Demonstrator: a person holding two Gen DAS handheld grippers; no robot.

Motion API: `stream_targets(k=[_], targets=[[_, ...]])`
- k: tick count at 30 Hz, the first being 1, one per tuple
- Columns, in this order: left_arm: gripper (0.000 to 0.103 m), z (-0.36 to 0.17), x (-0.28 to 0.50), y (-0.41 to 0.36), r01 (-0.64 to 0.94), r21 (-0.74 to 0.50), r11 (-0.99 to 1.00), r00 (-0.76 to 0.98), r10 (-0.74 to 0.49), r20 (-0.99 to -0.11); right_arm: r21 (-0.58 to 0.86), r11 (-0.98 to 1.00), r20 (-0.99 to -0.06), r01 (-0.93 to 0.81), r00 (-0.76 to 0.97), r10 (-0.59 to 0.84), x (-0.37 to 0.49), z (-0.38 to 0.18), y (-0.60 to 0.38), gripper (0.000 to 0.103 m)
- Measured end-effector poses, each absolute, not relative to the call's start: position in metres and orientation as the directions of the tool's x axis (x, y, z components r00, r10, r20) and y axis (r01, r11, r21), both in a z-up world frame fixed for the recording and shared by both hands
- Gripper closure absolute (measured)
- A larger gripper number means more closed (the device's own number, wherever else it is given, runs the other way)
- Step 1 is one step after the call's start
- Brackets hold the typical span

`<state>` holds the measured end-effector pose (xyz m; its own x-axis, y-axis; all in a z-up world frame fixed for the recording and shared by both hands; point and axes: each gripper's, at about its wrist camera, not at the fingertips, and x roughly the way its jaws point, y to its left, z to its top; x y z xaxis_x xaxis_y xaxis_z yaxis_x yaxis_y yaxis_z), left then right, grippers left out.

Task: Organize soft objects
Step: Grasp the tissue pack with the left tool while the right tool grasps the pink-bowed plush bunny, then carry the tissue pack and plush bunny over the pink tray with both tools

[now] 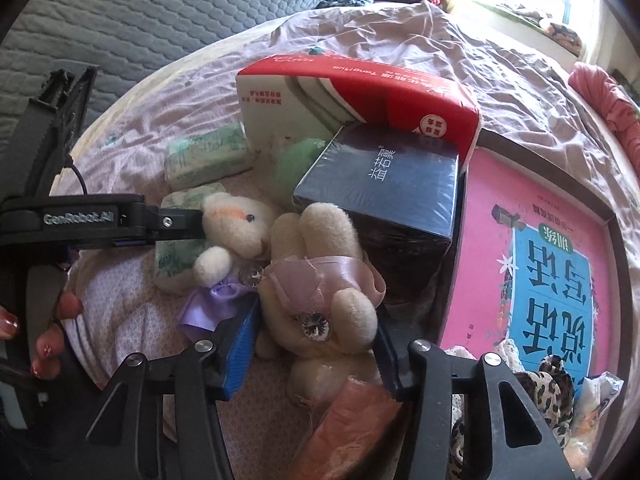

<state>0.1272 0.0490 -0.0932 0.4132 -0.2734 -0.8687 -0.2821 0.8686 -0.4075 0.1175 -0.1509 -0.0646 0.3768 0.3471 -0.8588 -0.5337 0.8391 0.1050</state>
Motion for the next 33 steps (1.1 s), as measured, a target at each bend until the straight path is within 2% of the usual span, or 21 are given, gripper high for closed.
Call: stream_targets(k=[1,2,7,17,27,33], targets=[[0.054,-0.093,0.128,0.046,-0.276,-0.399,0.874,0.417,-0.266,-0.869,0.105,0.839,-0.856,-0.534,0.380,0.349,0.117,-0.063,-0.151,0.050],[0.060,-0.093,0.129,0.044,-0.266,-0.408,0.873,0.415,-0.279,-0.866,0.106,0.839,-0.855,-0.533,0.383,0.351,0.117,-0.062,-0.151,0.050],[0.076,-0.091,0.129,0.043,-0.250,-0.432,0.866,0.418,-0.306,-0.855,0.123,0.838,-0.839,-0.532,0.396,0.374,0.116,-0.056,-0.154,0.052],[0.080,-0.077,0.104,0.051,-0.214,-0.437,0.874,0.447,-0.310,-0.839,0.173,0.845,-0.790,-0.507,0.441,0.426,0.115,-0.038,-0.164,0.053],[0.080,-0.035,0.076,0.068,-0.217,-0.382,0.898,0.536,-0.217,-0.816,0.195,0.838,-0.729,-0.509,0.496,0.471,0.110,-0.011,-0.167,0.053],[0.080,-0.013,0.069,0.057,-0.183,-0.370,0.911,0.562,-0.212,-0.799,0.209,0.834,-0.704,-0.510,0.514,0.491,0.106,0.003,-0.169,0.053]])
